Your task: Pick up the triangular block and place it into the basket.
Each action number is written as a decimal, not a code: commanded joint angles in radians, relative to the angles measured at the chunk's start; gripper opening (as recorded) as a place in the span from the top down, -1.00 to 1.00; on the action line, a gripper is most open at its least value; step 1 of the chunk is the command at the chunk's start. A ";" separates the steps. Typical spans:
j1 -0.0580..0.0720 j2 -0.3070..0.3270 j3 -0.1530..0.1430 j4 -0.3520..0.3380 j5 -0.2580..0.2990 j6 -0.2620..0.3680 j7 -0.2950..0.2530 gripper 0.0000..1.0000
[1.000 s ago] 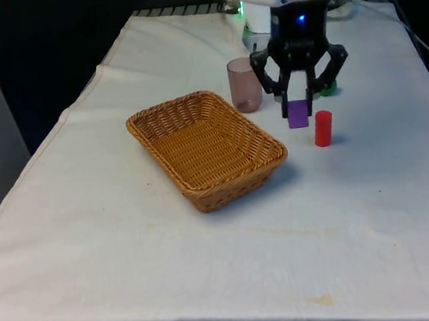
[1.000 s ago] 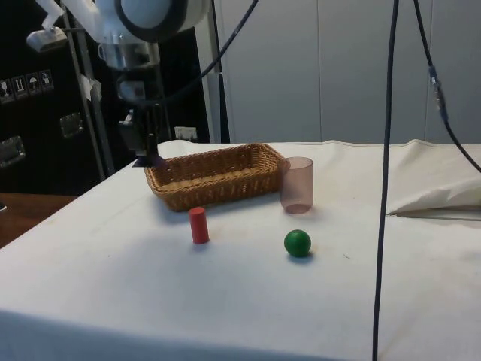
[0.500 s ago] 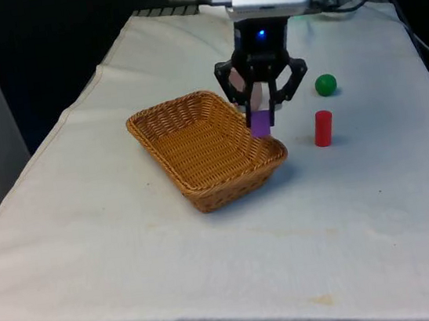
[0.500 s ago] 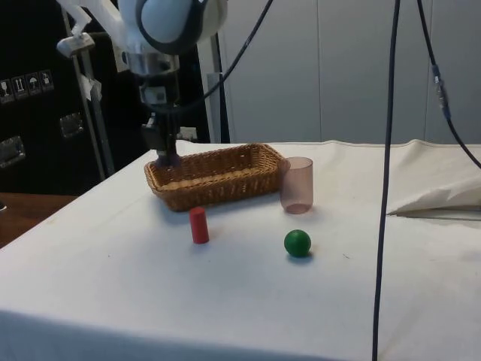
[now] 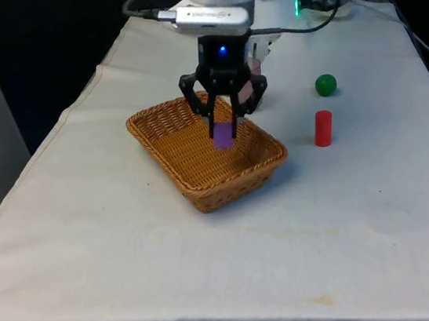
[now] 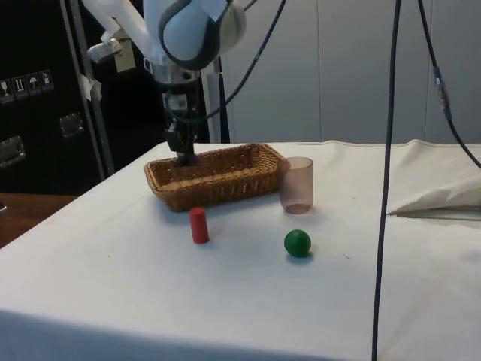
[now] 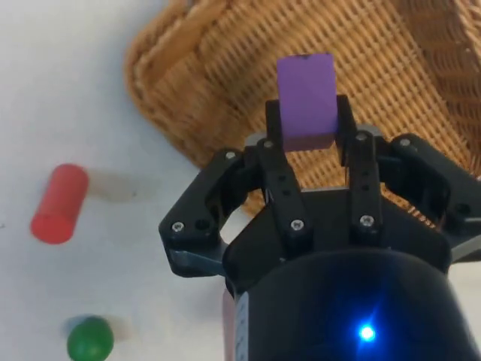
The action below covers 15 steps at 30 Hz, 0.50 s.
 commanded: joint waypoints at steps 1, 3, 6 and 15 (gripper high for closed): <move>-0.013 0.005 0.004 -0.006 0.012 0.025 -0.019 0.33; -0.015 0.010 -0.004 -0.012 0.016 0.040 -0.030 0.33; -0.019 0.018 -0.021 -0.027 0.028 0.066 -0.053 0.33; -0.025 0.044 -0.030 -0.068 0.039 0.136 -0.090 0.33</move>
